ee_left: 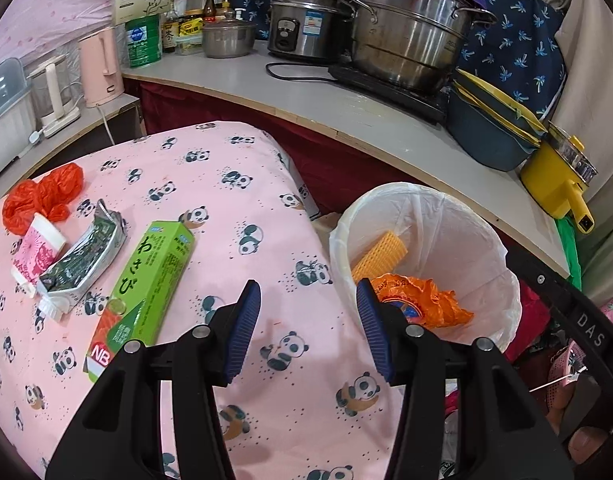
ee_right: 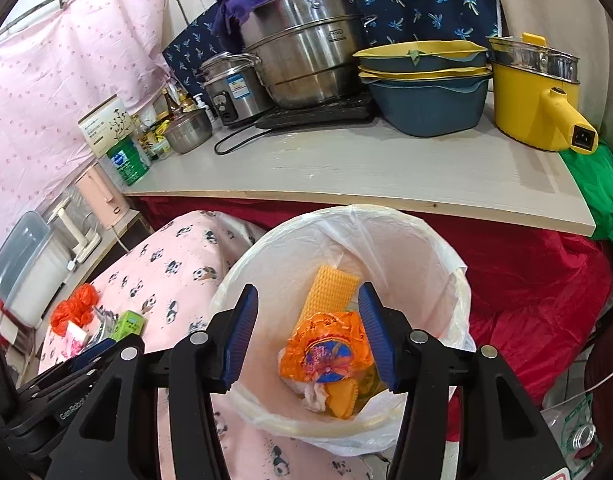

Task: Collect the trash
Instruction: 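Move both tools back from the bin over the table, then grasp the red plastic bag with the left tool while the right tool grasps the green foil packet, then carry the red bag and green packet over the bin and open both tools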

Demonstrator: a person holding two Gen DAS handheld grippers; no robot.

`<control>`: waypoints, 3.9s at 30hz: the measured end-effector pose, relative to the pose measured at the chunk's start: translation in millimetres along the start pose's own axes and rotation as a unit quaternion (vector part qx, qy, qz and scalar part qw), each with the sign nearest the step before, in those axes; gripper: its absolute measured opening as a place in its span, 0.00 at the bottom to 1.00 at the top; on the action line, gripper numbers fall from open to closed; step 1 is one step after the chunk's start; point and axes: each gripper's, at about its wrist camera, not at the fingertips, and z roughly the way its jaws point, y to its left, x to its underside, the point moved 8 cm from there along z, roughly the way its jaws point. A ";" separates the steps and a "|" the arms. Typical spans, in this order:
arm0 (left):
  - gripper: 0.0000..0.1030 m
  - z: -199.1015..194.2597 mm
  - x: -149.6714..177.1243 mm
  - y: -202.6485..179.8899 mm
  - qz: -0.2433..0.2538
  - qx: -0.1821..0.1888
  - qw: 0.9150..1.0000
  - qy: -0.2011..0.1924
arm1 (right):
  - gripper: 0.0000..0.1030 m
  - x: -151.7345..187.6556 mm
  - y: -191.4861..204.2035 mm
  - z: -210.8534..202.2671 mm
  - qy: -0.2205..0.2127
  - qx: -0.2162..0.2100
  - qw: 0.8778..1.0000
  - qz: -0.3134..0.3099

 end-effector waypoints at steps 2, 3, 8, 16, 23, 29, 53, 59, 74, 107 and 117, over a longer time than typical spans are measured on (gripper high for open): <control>0.46 -4.8 1.6 6.4 -0.004 -0.004 1.000 -0.002 | 0.50 3.7 9.6 -3.3 0.003 -0.007 1.000 -0.004; 0.46 -7.3 2.4 9.8 -0.006 -0.005 1.000 -0.003 | 0.52 5.9 14.7 -4.7 0.005 -0.011 1.000 -0.005; 0.47 -19.2 8.7 32.9 -0.024 -0.018 1.000 -0.006 | 0.54 20.4 49.4 -9.2 0.015 -0.036 0.999 -0.024; 0.47 -39.0 19.7 82.5 -0.056 -0.041 0.997 -0.012 | 0.54 44.5 114.9 -13.7 0.031 -0.076 0.994 -0.068; 0.47 -58.1 27.5 140.2 -0.086 -0.067 0.994 -0.020 | 0.54 69.9 170.3 -8.6 0.052 -0.103 0.988 -0.099; 0.50 -70.2 31.7 195.1 -0.118 -0.092 0.988 -0.024 | 0.54 88.2 212.6 -5.3 0.064 -0.120 0.982 -0.128; 0.73 -21.8 -29.5 377.3 -0.193 -0.160 0.968 -0.027 | 0.54 93.1 329.3 100.7 0.109 -0.149 0.968 -0.169; 0.73 12.3 -41.3 401.2 -0.216 -0.152 0.965 -0.010 | 0.54 86.2 336.8 138.8 0.125 -0.141 0.968 -0.165; 0.26 43.6 -48.6 401.7 -0.202 -0.126 0.971 0.003 | 0.36 104.7 342.7 181.3 0.183 -0.131 0.955 -0.196; 0.17 -78.1 -51.9 263.2 -0.147 -0.090 0.983 -0.064 | 0.21 42.4 258.3 49.4 0.077 -0.114 0.980 -0.146; 0.17 -85.9 -43.7 187.2 -0.112 -0.070 0.989 -0.060 | 0.21 27.2 197.3 8.3 0.051 -0.102 0.987 -0.109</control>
